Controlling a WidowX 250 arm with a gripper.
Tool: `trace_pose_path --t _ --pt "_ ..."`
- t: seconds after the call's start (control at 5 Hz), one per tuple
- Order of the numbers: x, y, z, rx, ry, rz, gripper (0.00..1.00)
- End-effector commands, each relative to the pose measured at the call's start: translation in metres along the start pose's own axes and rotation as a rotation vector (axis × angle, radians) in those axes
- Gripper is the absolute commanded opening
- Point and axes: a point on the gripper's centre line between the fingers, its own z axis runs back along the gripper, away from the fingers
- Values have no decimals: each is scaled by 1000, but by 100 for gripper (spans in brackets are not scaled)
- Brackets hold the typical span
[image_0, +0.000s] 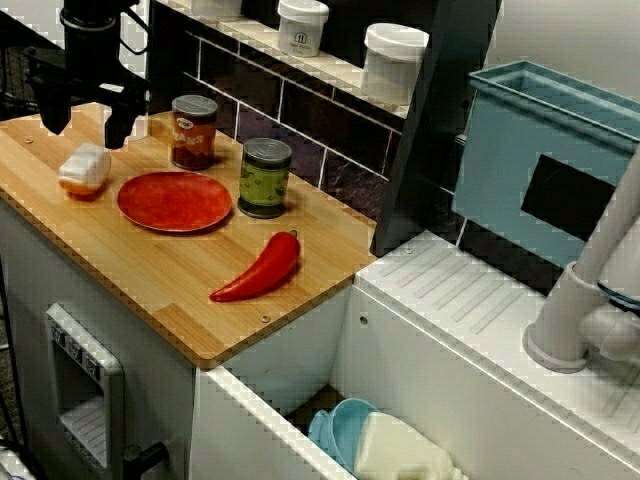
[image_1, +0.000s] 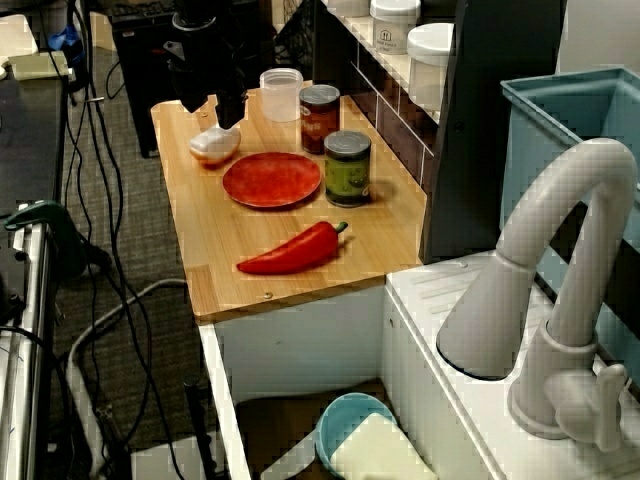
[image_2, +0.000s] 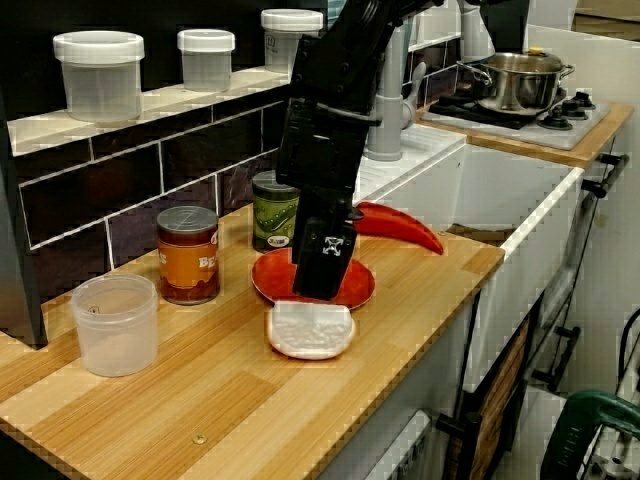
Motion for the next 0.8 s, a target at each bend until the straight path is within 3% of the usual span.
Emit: trace_pose_path --t 0.0,0.6 --pt "2 5 -4 27 -34 -1 100" --pt "3 4 -16 50 -48 2 100"
